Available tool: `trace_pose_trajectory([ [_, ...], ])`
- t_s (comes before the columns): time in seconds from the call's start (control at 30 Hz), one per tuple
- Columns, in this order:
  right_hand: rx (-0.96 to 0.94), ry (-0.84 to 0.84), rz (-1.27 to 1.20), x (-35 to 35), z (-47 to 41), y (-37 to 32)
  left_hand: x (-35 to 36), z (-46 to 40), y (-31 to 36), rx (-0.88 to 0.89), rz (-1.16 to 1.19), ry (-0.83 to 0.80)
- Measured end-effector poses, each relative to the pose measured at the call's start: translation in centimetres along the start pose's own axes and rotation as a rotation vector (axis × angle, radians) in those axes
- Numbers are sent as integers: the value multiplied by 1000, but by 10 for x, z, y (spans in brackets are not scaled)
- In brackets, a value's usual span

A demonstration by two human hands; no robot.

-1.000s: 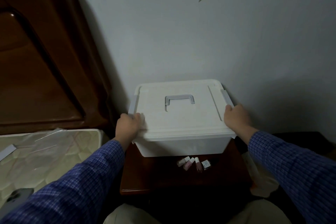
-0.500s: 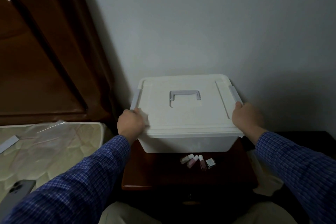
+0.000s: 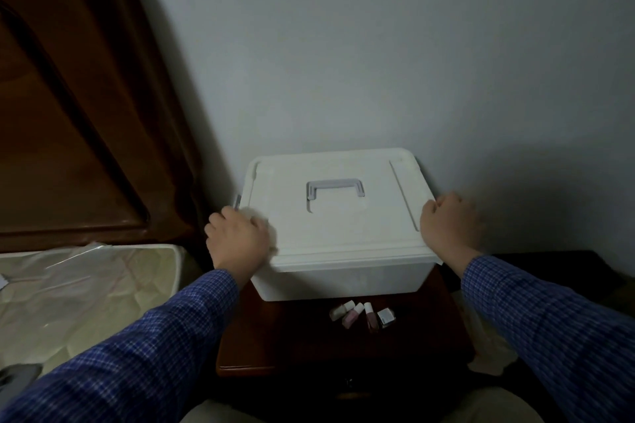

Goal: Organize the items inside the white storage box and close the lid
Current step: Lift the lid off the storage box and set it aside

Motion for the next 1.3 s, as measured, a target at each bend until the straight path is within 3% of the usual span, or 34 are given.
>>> trace_pose_trajectory([
  [0.1, -4, -99, -22, 11, -3, 0, 4, -1, -3, -25, -10, -71],
  [0.33, -26, -118, -58, 15, -8, 2, 10, -6, -8, -59, -1, -151],
  [0.63, 162, -290, -162, 11, -16, -5, 10, -14, -11, -170, 203, -323],
  [0.87, 182, -164, -375, -22, -16, -19, -31, -8, -7, -226, 465, -281],
  [1.07, -45, 317, -676, -105, -2, -44, -99, -15, -19, -235, 758, -100],
  [1.2, -101, 298, -826, -125, 8, -53, -124, -7, -23, -324, 1160, -208],
  [1.3, -23, 107, -989, -121, 14, -54, -136, -2, -32, -365, 1350, -282],
])
Point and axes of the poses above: each hand's wrist, its own z-axis away from the middle knuckle, its own x-axis out of the palm, y = z × x, the point moved 8 cm from there along -z, towards the middle knuckle, and after that the axes turned 1 degree about x, right-handed, at the moved point
